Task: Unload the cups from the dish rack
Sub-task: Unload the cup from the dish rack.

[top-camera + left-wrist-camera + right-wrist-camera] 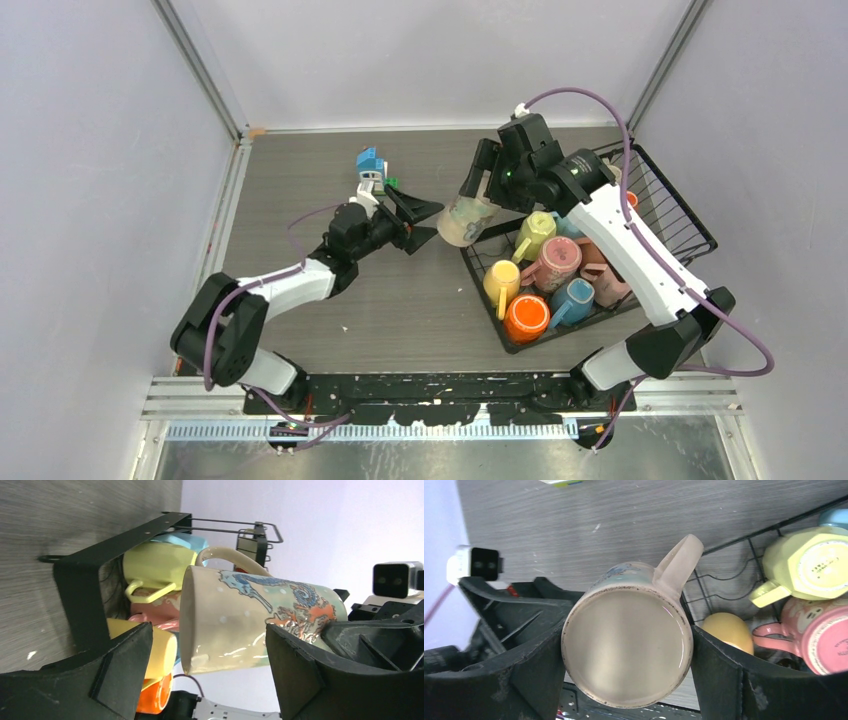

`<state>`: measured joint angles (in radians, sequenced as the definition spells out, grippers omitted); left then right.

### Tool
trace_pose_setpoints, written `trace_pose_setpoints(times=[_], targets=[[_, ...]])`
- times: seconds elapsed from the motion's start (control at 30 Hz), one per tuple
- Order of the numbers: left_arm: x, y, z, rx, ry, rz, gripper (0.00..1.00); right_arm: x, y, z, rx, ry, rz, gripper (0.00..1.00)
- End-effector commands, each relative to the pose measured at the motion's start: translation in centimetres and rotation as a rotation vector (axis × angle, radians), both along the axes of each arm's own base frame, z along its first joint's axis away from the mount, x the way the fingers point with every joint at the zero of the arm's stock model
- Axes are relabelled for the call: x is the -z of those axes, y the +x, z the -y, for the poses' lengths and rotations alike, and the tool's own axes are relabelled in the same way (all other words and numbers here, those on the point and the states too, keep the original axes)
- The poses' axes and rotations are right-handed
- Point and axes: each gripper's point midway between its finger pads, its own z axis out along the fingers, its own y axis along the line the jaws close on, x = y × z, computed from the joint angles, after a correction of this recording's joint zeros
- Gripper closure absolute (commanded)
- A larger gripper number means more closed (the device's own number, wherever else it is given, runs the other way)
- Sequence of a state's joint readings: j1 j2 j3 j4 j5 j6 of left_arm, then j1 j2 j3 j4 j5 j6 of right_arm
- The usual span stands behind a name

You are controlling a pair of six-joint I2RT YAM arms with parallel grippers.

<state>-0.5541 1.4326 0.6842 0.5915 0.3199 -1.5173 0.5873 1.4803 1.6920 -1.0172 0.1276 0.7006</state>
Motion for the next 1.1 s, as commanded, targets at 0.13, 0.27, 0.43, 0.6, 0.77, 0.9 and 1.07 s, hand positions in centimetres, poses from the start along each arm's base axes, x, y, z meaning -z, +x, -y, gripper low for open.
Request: trace_pose_setpoints(times=[0.13, 0.27, 0.43, 0.6, 0.77, 0.9, 1.07], targets=[[-7.6, 0.6, -0.9, -0.035, -0.322, 0.155, 0.18, -10.1, 0.6, -2.1, 0.000, 0.293, 0.235, 0.96], [-9.7, 0.2, -1.4, -0.027, -0.387, 0.193, 0.21, -10.7, 0.5, -2.8, -0.035, 0.377, 0.218, 0.96], [-13.0, -0.9, -1.9, -0.004, -0.460, 0.255, 0.31, -11.4, 0.7, -3.4, -0.085, 0.516, 0.191, 0.96], [-16.0, -2.1, -2.5, 0.016, -0.505, 0.308, 0.44, -11.7, 1.2, -3.1, -0.108, 0.624, 0.167, 0.96], [-18.5, -3.1, -2.6, 0.044, -0.524, 0.352, 0.53, -11.3, 1.2, -3.7, -0.154, 0.697, 0.134, 0.96], [-19.9, -3.5, -2.7, 0.058, -0.537, 0.380, 0.62, -11.1, 1.0, -4.1, -0.181, 0.752, 0.124, 0.96], [-20.8, -3.9, -2.6, 0.076, -0.526, 0.396, 0.67, -11.0, 0.8, -4.6, -0.215, 0.798, 0.120, 0.97]])
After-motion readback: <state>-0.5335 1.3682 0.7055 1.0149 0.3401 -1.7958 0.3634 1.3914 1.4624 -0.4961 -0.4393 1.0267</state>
